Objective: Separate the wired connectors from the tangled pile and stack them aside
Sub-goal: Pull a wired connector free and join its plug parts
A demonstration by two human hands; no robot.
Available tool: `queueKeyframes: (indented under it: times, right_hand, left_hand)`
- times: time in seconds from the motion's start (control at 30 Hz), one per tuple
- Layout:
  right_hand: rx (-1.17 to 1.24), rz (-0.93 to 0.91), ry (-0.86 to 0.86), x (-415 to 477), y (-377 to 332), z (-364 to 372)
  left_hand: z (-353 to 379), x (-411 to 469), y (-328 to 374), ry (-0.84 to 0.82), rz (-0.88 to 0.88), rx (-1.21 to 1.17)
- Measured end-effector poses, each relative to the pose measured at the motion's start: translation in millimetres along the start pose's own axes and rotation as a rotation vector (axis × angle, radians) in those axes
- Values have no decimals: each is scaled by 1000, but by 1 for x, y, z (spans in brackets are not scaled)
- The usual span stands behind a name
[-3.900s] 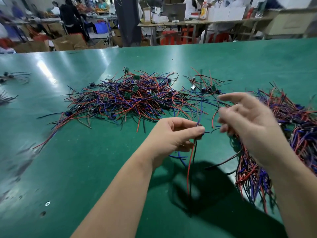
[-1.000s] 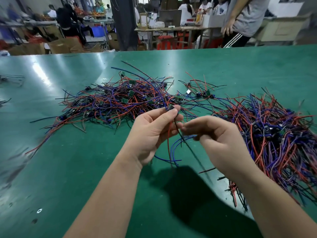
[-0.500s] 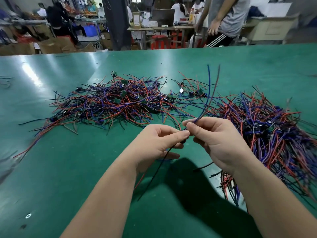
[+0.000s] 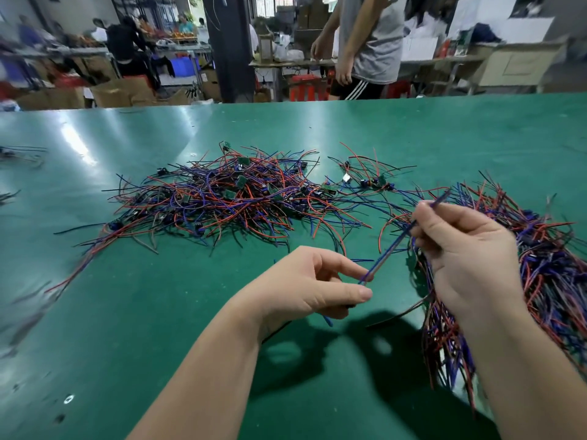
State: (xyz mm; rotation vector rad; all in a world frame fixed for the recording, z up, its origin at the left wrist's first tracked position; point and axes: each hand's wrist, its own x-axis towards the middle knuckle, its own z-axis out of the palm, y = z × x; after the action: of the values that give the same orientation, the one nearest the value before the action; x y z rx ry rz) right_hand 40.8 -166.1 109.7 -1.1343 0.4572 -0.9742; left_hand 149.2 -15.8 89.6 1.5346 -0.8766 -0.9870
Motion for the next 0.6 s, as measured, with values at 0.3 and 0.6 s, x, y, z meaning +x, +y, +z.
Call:
queueKeyframes:
  times: [0.3, 0.6]
  right_hand:
    - [251, 36, 206, 7, -8, -11]
    - [-24, 335, -185, 1, -1, 0]
  left_hand:
    - [-2, -2, -8, -158, -55, 344]
    - [-6, -2, 16, 74, 340, -688]
